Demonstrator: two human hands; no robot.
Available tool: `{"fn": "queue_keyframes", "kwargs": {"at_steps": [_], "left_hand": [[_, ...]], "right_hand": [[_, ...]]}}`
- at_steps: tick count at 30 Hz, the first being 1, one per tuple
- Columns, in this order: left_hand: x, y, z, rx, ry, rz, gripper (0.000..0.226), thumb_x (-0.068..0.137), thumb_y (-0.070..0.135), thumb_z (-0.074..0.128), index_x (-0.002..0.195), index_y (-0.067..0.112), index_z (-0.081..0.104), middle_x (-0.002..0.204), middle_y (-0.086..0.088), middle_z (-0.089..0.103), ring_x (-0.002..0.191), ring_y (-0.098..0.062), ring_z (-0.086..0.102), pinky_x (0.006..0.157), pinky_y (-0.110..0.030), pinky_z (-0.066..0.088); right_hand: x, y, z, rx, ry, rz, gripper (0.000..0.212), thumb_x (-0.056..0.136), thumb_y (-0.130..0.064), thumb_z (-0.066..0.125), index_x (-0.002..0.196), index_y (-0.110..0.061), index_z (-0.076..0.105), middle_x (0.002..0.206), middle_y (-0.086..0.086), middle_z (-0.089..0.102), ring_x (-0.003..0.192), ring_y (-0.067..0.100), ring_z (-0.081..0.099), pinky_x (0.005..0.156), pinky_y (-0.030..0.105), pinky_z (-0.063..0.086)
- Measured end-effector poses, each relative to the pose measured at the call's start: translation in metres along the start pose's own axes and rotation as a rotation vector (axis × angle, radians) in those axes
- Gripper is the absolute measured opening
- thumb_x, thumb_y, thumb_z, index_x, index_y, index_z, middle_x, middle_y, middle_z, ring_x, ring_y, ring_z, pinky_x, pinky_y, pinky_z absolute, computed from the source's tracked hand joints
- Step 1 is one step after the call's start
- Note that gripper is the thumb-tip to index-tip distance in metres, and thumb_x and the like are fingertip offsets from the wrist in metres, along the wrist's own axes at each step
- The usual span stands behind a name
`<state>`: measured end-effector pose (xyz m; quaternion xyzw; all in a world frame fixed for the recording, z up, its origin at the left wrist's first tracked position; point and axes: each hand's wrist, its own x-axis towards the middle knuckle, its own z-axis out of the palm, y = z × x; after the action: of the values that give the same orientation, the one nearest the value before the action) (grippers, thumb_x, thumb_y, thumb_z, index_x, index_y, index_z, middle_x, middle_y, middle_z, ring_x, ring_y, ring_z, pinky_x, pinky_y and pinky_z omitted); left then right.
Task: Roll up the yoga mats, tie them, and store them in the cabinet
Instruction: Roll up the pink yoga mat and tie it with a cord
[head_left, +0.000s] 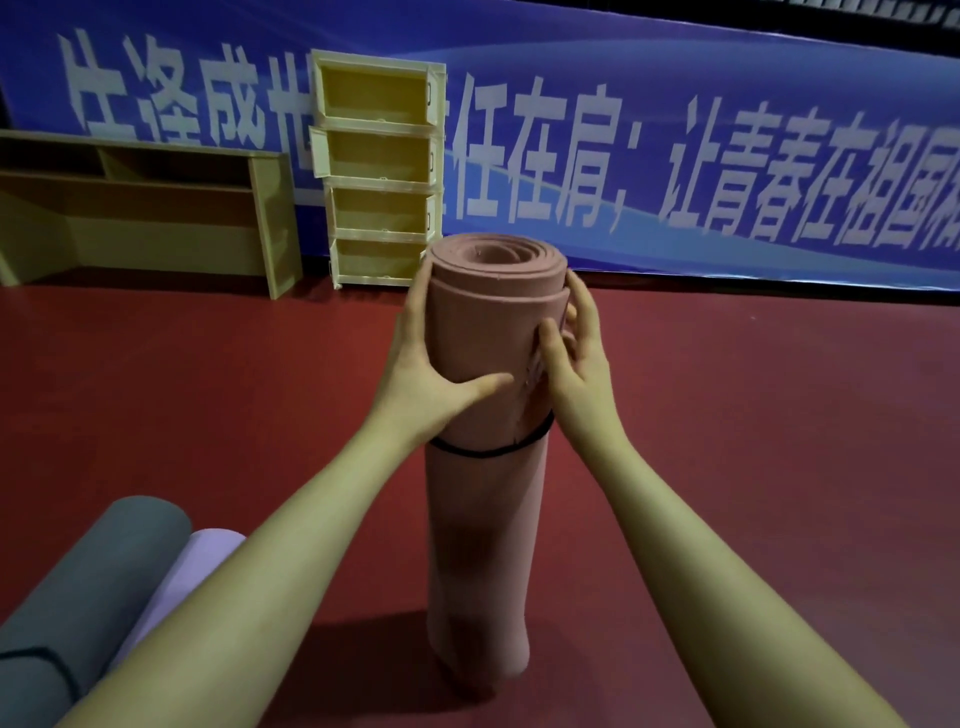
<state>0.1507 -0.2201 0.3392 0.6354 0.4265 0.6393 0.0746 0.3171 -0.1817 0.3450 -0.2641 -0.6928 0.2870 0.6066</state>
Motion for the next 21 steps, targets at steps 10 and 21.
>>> {"fn": "queue_keyframes", "kwargs": {"at_steps": [10,21], "left_hand": [[-0.019,-0.034,-0.001,0.303,-0.127,-0.156,0.124,0.049,0.041,0.09,0.145,0.027,0.013,0.158,0.0,0.002,0.141,-0.008,0.016,0.108,-0.027,0.022],[-0.037,-0.013,-0.016,0.385,0.048,-0.032,0.084,0.051,0.038,0.091,0.123,0.023,0.051,0.151,0.0,0.028,0.125,0.005,0.031,0.099,-0.018,0.03]], "right_hand": [[-0.038,0.053,0.005,-0.086,-0.175,0.233,0.056,0.09,-0.051,0.049,0.14,-0.056,0.023,0.154,-0.013,0.031,0.138,0.007,0.036,0.114,0.043,0.031],[-0.068,0.064,0.012,0.039,-0.34,0.34,0.092,0.079,-0.056,0.068,0.151,-0.041,0.013,0.155,-0.017,0.028,0.139,0.002,0.031,0.115,0.044,0.03]]}}
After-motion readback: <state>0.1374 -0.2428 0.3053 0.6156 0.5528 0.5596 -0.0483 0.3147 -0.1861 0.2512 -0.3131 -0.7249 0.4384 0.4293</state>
